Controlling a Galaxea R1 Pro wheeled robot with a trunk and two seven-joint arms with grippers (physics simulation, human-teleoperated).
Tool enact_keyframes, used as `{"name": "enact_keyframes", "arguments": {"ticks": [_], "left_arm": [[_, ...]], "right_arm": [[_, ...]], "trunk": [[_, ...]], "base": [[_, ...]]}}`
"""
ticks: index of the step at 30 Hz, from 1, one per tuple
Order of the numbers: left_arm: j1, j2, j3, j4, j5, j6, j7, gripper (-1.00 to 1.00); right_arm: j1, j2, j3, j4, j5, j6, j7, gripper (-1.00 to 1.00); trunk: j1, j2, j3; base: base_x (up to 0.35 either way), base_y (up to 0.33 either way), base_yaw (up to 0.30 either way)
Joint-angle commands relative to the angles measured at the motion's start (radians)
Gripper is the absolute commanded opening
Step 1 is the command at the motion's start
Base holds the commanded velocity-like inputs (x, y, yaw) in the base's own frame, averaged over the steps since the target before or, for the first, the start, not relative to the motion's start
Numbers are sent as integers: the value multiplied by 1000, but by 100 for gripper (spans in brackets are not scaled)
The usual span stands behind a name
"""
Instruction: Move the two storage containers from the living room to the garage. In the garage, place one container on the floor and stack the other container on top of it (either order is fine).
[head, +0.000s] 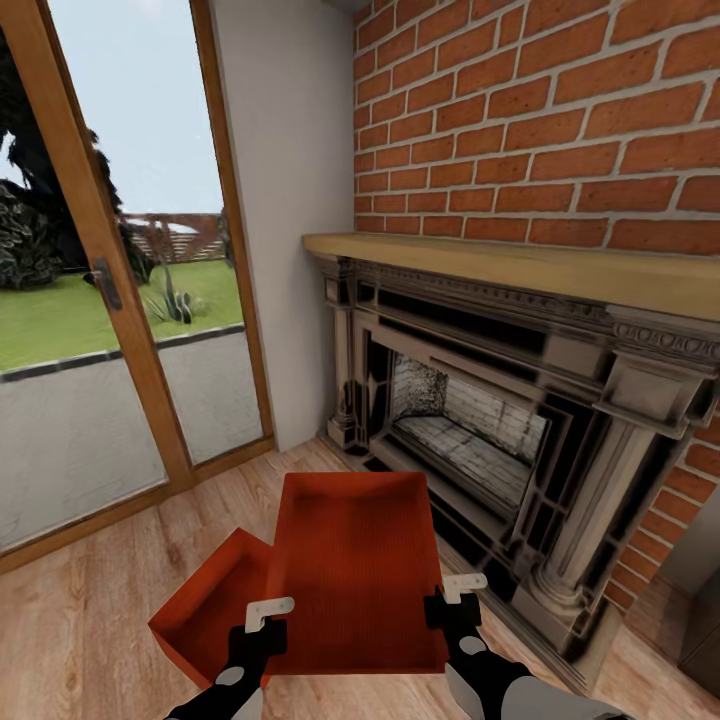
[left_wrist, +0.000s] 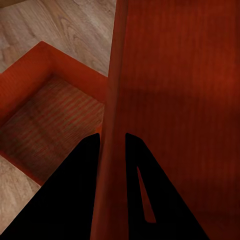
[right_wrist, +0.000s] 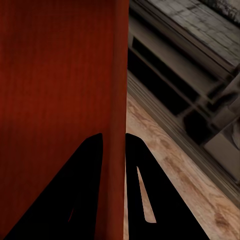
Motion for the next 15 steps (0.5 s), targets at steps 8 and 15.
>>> {"name": "enact_keyframes", "arguments": {"ticks": [8,15], "left_arm": [[-1,6,9,-4,-13,2,9,-100],[-1,6,9,-4,-13,2,9,-100]], "right_arm": [[0,-1,-38,1,0,1,1,-100],[0,0,-38,1,1,1,1,-100]], "trunk": [[0,-1,-1],[0,-1,-1]], "base": [[0,0,0],[0,0,0]]}}
